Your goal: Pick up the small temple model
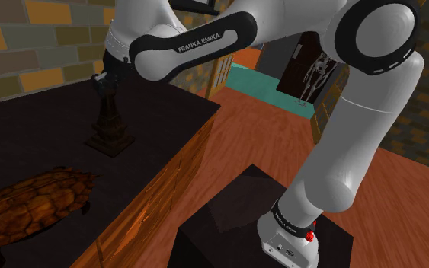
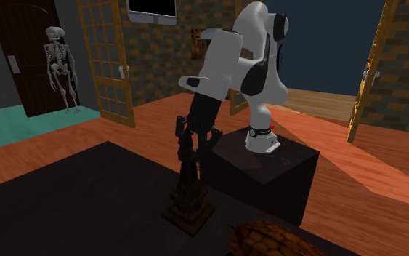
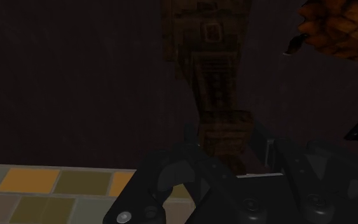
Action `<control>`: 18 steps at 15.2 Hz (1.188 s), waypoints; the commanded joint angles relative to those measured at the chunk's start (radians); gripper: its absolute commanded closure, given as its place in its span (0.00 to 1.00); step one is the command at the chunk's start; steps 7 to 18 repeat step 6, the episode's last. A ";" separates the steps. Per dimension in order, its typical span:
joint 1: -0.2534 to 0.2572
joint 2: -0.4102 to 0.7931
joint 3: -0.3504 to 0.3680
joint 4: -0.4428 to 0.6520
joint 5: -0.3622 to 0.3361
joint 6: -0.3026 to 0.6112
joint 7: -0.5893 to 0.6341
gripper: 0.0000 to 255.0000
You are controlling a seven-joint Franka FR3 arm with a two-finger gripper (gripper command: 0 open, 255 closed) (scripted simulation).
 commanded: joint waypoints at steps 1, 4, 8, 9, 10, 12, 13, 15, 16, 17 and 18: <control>-0.001 -0.016 0.004 0.011 0.014 -0.024 -0.011 1.00; -0.003 -0.031 0.008 0.033 0.033 -0.059 -0.028 1.00; -0.003 -0.032 0.008 0.034 0.034 -0.061 -0.029 1.00; -0.003 -0.032 0.008 0.034 0.034 -0.061 -0.029 1.00; -0.003 -0.032 0.008 0.034 0.034 -0.061 -0.029 1.00; -0.003 -0.032 0.008 0.034 0.034 -0.061 -0.029 1.00; -0.003 -0.032 0.008 0.034 0.034 -0.061 -0.029 1.00; -0.003 -0.032 0.008 0.034 0.034 -0.061 -0.029 1.00; -0.003 -0.032 0.008 0.034 0.034 -0.061 -0.029 1.00; -0.003 -0.032 0.008 0.034 0.034 -0.061 -0.029 1.00; -0.003 -0.032 0.008 0.034 0.034 -0.061 -0.029 1.00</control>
